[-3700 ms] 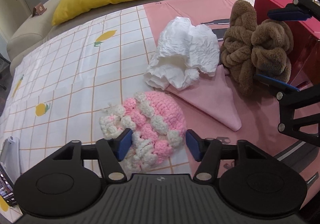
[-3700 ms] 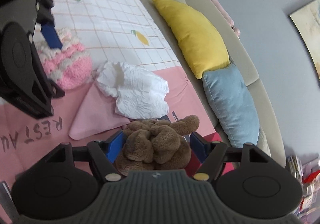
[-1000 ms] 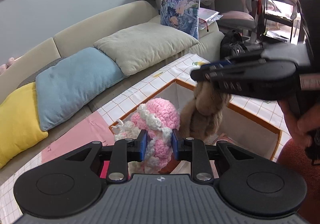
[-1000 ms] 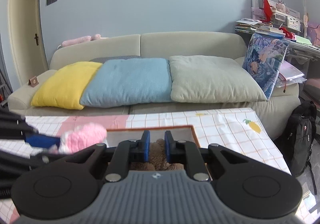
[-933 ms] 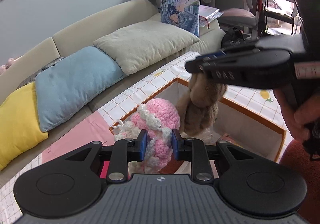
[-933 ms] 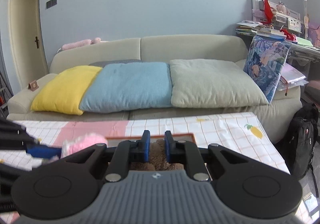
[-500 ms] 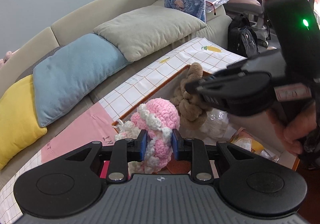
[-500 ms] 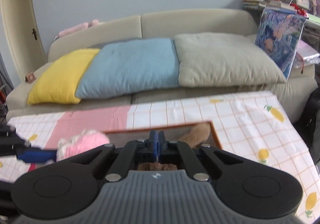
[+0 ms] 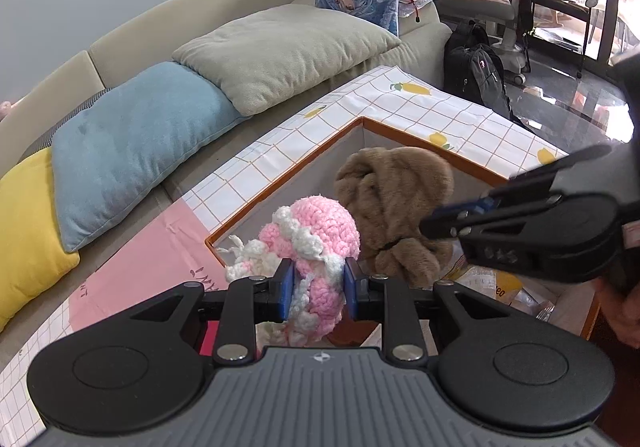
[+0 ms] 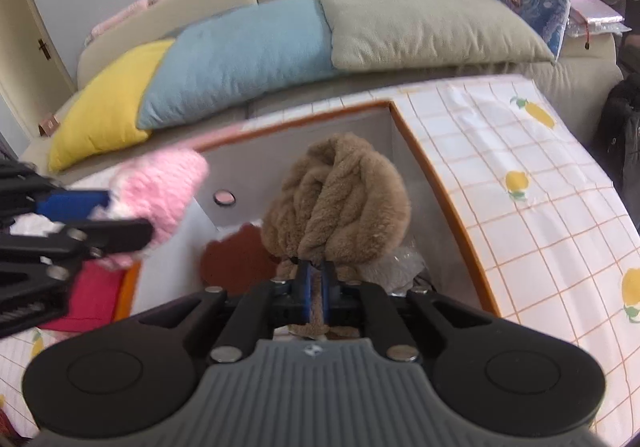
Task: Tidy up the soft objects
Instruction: 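Carry the knit hat and plush bear over the white box, then open both tools to drop the knit hat and plush bear into the box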
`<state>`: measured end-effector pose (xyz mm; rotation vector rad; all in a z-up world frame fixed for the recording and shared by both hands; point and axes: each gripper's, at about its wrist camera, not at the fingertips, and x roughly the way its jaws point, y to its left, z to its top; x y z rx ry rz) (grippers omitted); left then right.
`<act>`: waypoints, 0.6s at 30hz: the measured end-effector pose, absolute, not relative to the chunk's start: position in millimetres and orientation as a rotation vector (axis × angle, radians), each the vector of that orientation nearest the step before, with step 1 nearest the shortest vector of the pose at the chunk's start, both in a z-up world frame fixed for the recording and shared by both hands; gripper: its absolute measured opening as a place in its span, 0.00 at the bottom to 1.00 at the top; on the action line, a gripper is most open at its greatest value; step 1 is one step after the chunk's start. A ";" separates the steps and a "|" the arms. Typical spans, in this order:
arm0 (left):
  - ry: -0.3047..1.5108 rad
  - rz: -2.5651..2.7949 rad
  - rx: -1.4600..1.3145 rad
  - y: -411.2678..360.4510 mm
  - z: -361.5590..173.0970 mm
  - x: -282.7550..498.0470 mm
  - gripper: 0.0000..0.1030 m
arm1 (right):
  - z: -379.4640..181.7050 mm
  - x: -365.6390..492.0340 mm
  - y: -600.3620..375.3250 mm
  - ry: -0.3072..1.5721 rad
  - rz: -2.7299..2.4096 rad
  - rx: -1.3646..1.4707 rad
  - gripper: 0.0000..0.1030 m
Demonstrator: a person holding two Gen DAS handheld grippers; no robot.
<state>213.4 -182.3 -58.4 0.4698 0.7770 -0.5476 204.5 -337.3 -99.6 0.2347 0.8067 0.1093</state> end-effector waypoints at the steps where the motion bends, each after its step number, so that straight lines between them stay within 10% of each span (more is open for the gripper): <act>1: 0.777 -0.548 0.470 -182.5 -58.9 212.7 0.28 | -94.0 201.9 -337.8 0.779 0.093 0.219 0.17; 3: 0.777 -0.549 0.468 -183.2 -58.9 212.0 0.28 | -86.5 201.7 -339.1 0.736 0.019 0.167 0.67; 4: 0.777 -0.550 0.467 -183.6 -58.8 211.6 0.28 | -86.9 204.1 -340.9 0.730 0.000 0.152 0.71; 7: 0.776 -0.550 0.472 -184.4 -59.1 210.9 0.28 | -96.3 217.7 -350.0 0.769 0.055 0.226 0.63; 11: 0.772 -0.545 0.475 -183.0 -55.9 210.8 0.28 | -113.8 237.5 -344.2 0.804 0.128 0.284 0.11; 18: 0.783 -0.546 0.478 -187.8 -54.9 215.8 0.28 | -138.4 261.1 -328.1 0.924 0.123 0.309 0.07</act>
